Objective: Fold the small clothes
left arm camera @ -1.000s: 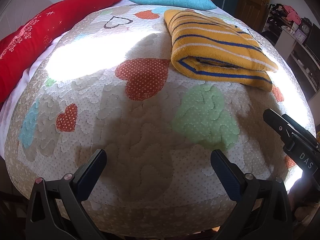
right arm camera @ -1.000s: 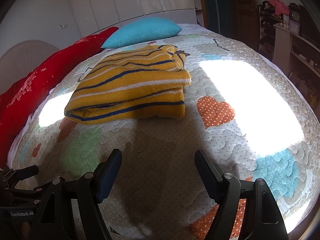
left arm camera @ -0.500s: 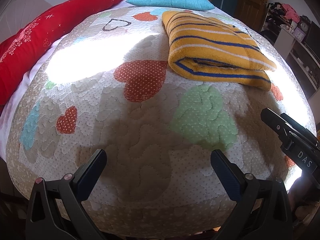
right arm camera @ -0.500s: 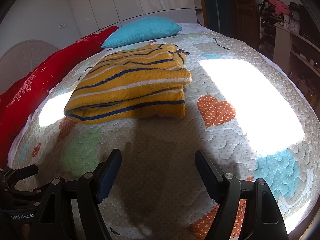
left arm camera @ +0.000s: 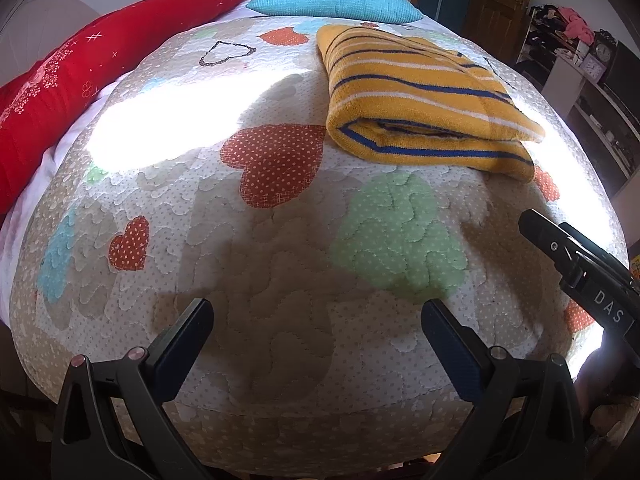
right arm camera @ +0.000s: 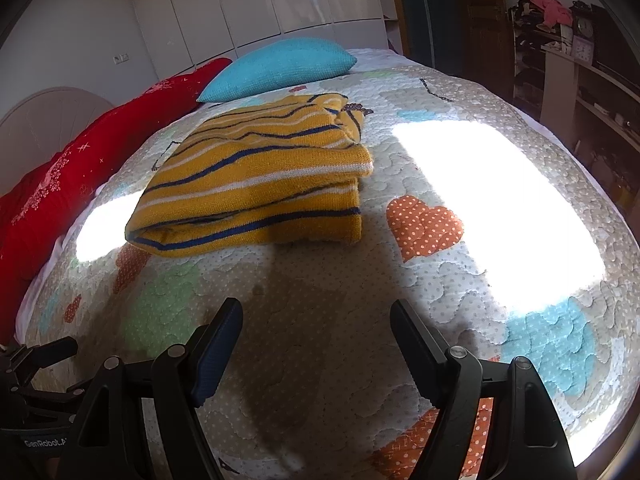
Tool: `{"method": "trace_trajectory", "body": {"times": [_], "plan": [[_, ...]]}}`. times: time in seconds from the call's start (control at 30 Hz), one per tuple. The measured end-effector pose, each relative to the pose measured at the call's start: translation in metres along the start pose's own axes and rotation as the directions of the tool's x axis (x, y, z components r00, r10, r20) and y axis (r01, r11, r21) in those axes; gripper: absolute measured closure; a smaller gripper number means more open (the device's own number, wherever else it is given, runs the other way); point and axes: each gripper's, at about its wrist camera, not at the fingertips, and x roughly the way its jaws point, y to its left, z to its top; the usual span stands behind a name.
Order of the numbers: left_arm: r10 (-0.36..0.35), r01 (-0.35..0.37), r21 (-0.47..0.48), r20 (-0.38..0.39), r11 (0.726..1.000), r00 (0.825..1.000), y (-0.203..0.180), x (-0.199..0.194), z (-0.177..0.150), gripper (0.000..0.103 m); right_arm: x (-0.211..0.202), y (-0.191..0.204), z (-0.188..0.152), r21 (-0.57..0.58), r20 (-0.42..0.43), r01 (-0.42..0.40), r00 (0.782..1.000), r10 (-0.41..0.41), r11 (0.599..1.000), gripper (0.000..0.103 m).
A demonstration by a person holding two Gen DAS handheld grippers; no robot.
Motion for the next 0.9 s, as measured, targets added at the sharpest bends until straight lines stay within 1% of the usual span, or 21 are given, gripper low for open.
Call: {"method": "trace_trajectory", "body": {"times": [0.9], "plan": [[-0.029,0.029,-0.007,0.002,1.0,1.0,-0.0012,0.0004,-0.0021,0.0,0.0007,-0.0019,-0.0015,0.01,-0.006,0.004,1.0,-0.004,1.0,0.021]]}}
